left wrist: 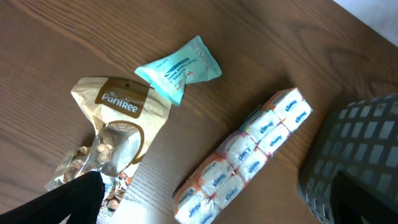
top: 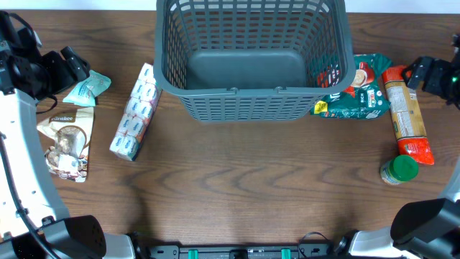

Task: Pack container
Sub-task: 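Move right gripper down onto the green Nescafé pouch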

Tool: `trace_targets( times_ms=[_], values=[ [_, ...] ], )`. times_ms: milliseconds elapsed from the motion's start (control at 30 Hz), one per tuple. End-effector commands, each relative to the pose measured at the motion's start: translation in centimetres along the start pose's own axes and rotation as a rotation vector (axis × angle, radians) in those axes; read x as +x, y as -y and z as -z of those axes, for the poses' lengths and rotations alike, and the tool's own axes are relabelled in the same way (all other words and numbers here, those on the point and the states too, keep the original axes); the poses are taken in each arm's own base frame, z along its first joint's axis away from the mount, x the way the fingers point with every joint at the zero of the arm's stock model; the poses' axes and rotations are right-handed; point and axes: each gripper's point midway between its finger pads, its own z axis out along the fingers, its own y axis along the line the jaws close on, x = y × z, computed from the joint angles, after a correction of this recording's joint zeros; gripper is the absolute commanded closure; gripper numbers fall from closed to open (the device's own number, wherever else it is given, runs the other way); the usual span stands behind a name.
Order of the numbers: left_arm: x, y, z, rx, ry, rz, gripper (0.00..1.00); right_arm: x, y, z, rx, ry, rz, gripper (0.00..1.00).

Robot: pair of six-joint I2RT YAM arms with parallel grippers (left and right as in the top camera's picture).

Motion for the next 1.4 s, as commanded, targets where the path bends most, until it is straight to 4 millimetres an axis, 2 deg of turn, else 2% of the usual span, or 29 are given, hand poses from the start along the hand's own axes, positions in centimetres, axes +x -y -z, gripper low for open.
trace_targets(
  times_ms=[0,200,300,467,600,800,867,1033,1167,1367],
  values=[
    [0.0,0.0,0.0,0.001,0.0,0.014,0.01,0.7,-1.2,-1.6,-0.105,-0.021,0.084,0.01],
    [0.0,0.0,0.0,0.001,0.0,0.014,0.01,2.7,0.2,-5.6,-0.087,-0.136,0.083,0.01],
    [0.0,0.0,0.0,0.001,0.0,0.014,0.01,3.8,0.6,-8.2,-0.1,-0.205,0.068,0.01],
    [0.0,0.0,0.0,0.001,0.0,0.014,0.01,4.8,-0.6,-11.2,-0.147,-0.257,0.147,0.01],
    [0.0,0.0,0.0,0.001,0.0,0.014,0.01,4.2,-1.8,-12.2,-0.115,-0.243,0.223,0.01],
    [0.0,0.0,0.0,0.001,0.0,0.014,0.02,3.2,-5.2,-12.9,-0.137,-0.2,0.339,0.01],
    [0.0,0.0,0.0,0.001,0.0,0.014,0.01,2.8,-5.6,-13.1,-0.114,-0.19,0.352,0.01],
    [0.0,0.0,0.0,0.001,0.0,0.014,0.01,1.7,-4.3,-13.6,-0.013,-0.16,0.308,0.01],
    [0.0,0.0,0.0,0.001,0.0,0.014,0.01,0.7,-2.4,-14.1,0.105,-0.131,0.218,0.01],
    [0.0,0.0,0.0,0.001,0.0,0.014,0.01,1.9,-2.6,-15.9,0.1,-0.176,0.179,0.01]
  ],
)
